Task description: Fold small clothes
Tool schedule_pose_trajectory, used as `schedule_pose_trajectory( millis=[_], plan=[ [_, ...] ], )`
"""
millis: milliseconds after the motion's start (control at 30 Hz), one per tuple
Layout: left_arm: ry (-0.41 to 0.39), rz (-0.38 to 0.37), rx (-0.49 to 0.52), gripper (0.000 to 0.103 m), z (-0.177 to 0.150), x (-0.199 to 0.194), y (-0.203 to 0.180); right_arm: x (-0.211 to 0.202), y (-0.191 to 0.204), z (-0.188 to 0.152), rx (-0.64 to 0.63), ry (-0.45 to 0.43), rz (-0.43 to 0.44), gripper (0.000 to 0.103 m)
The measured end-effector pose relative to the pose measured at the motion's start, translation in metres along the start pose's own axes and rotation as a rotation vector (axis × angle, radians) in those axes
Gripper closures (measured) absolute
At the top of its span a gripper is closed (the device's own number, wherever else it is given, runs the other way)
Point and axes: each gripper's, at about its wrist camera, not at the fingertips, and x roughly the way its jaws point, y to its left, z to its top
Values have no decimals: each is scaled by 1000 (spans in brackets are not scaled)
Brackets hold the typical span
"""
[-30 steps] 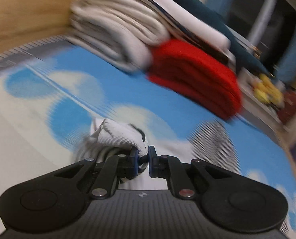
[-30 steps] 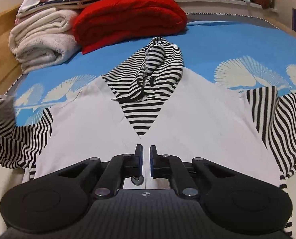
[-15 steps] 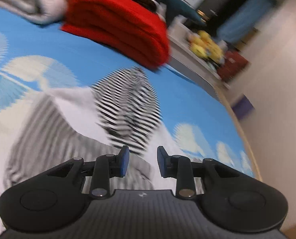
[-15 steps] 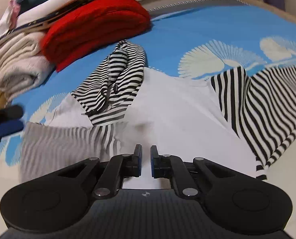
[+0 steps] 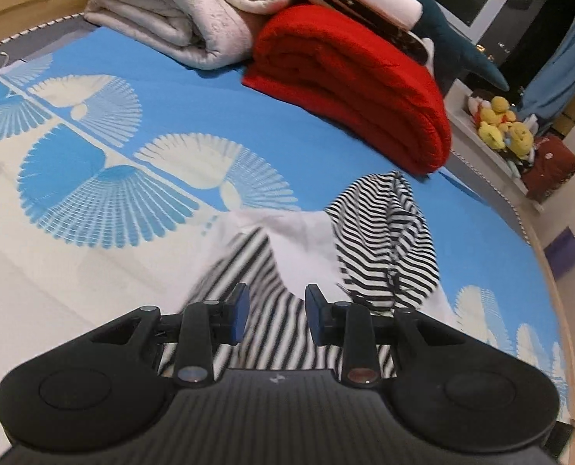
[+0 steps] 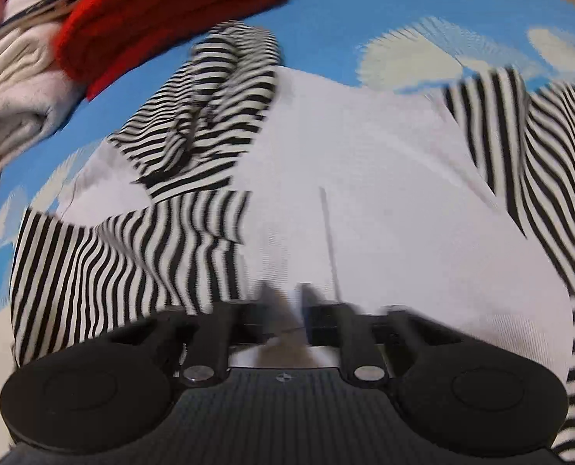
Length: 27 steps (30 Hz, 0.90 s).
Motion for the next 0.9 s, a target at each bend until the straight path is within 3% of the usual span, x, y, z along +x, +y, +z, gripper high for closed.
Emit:
schedule_pose_trajectory(
  millis=[133, 233, 300, 333, 400, 433, 500, 567, 733, 767, 800, 900],
  plan=[
    [-5, 18, -11, 69, 7, 2, 13, -54, 10, 18, -37, -226, 58, 103],
    [-2, 28, -12, 69, 8, 2, 18, -79, -7, 26, -17, -298, 4, 103],
    [2, 27, -16, 69, 8, 2, 19, -65, -28, 24, 40, -208, 0, 103],
    [3, 28, -15, 69, 8, 3, 19, -48, -38, 21, 86, -115, 41, 103],
    [9, 29, -13, 69, 6, 5, 17, -25, -44, 14, 138, -18, 108, 98],
    [15, 26, -12, 69, 5, 6, 15, -15, -43, 9, 138, 8, 122, 94],
    [23, 14, -6, 69, 2, 8, 12, -2, -35, 1, 110, 31, 106, 69],
    [27, 13, 5, 69, 0, 8, 10, 8, -29, -3, 89, 56, 63, 63],
    [27, 8, 5, 69, 0, 9, 8, 16, -12, -7, -45, 28, -26, 62],
    [26, 9, 6, 69, 0, 9, 9, 13, -11, -7, -62, 24, -33, 73],
    [26, 10, 5, 69, 0, 9, 8, 11, -10, -6, -76, 16, -39, 96],
    [22, 13, 2, 69, 1, 9, 9, -2, -10, 2, -64, -29, -5, 99]
  ],
)
